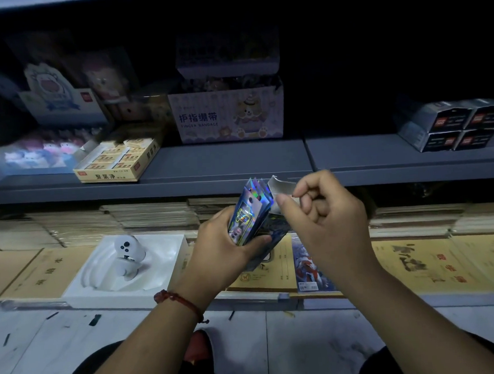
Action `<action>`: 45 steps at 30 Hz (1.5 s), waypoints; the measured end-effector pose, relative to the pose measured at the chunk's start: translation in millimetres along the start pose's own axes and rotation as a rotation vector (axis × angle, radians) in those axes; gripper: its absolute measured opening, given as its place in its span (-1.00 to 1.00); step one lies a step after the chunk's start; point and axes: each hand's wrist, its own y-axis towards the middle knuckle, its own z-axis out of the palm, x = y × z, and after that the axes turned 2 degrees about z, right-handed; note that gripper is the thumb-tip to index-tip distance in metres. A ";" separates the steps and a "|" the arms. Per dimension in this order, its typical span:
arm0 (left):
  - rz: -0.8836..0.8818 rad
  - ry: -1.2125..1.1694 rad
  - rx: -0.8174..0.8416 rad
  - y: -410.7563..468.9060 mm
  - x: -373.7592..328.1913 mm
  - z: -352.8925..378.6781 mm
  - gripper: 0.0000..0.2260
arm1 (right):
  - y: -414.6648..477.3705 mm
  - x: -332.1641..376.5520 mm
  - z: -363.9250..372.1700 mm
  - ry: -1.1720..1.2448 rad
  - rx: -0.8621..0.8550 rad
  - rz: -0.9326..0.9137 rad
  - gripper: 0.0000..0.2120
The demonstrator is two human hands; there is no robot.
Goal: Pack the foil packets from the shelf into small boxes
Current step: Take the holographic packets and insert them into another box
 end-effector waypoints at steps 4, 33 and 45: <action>0.011 0.011 0.012 1.2 2.3 0.6 -0.69 | -0.8 0.1 1.7 -0.028 0.078 -0.041 -0.81; 0.053 0.216 -0.063 4.4 5.9 11.7 -0.65 | -4.9 5.6 3.9 -0.067 0.042 -0.078 -0.77; -0.031 0.155 -0.036 2.3 15.7 -3.0 -0.56 | 18.5 3.6 -32.5 0.343 -0.235 0.268 -0.81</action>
